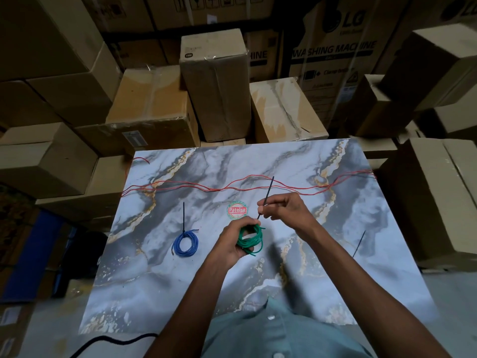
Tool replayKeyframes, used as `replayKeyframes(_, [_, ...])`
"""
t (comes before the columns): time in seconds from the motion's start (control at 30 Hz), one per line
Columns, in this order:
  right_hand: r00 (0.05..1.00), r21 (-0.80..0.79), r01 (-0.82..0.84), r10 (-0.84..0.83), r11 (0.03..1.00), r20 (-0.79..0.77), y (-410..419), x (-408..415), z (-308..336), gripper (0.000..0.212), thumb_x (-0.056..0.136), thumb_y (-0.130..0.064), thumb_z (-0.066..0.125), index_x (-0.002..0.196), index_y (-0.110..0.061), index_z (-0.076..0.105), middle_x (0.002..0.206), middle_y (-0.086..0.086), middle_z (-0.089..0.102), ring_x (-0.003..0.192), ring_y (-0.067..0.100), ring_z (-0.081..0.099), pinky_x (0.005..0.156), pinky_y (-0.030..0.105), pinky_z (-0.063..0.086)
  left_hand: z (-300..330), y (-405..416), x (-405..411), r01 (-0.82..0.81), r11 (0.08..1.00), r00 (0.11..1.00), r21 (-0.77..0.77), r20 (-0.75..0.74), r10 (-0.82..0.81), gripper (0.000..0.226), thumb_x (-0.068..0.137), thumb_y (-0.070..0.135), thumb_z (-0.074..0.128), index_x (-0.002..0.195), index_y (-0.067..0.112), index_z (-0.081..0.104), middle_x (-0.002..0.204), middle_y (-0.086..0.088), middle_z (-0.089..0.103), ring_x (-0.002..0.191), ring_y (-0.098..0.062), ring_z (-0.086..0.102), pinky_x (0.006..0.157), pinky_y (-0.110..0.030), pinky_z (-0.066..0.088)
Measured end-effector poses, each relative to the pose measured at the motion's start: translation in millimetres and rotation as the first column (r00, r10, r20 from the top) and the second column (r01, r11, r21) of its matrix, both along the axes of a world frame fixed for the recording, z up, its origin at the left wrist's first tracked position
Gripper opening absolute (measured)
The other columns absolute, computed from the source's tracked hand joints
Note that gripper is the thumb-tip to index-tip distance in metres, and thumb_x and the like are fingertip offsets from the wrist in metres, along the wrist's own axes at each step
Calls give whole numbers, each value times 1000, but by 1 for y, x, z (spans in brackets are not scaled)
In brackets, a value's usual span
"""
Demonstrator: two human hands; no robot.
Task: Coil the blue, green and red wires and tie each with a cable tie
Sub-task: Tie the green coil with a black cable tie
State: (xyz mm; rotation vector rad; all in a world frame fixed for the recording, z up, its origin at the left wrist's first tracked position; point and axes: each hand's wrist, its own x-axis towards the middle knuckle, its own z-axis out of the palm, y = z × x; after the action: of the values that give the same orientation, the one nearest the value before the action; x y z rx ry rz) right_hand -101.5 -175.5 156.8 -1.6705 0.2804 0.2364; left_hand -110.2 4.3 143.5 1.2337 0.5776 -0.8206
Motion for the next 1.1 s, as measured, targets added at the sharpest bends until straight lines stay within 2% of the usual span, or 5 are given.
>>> replayKeyframes(0.4, [996, -213, 75, -64, 974, 59, 78, 31, -20, 16, 75, -6, 81, 90, -13, 83, 65, -4, 74, 60, 6, 68, 69, 22, 58, -16, 26, 9, -428, 900, 904, 86, 37, 427, 27, 57, 18, 76, 78, 4, 69, 75, -15, 67, 66, -29, 58, 56, -32, 50])
replayKeyframes(0.6, [953, -75, -130, 103, 989, -284, 97, 34, -37, 35, 85, -44, 79, 96, -11, 79, 90, 7, 76, 73, 16, 69, 68, 29, 60, -40, 55, 15, -545, 838, 835, -34, 73, 546, 4, 91, 12, 68, 88, 9, 67, 83, -9, 68, 76, -20, 63, 68, -30, 50])
replayKeyframes(0.7, [913, -35, -186, 159, 982, -377, 105, 23, -50, 32, 78, -37, 88, 94, -12, 79, 92, 10, 78, 72, 18, 71, 63, 27, 59, -52, 60, 13, -568, 821, 814, -59, 106, 571, 14, 97, 8, 57, 106, 3, 67, 95, -16, 68, 82, -25, 64, 80, -37, 52])
replayKeyframes(0.9, [947, -238, -124, 43, 963, -319, 113, 25, -76, 18, 77, -6, 80, 91, -17, 81, 80, 11, 76, 70, 20, 72, 82, 40, 64, -70, 74, 10, -458, 885, 880, 87, 181, 438, 27, 96, 4, 52, 119, 8, 64, 125, -18, 65, 109, -30, 62, 99, -42, 47])
replayKeyframes(1.1, [944, -498, -215, 49, 840, -326, 114, 41, -104, 35, 79, -24, 82, 113, -18, 79, 107, 8, 78, 103, 23, 72, 92, 31, 56, -71, 89, -11, -216, 840, 926, 498, 377, 15, 43, 95, 7, 56, 138, 9, 53, 128, -5, 59, 113, -23, 59, 98, -31, 45])
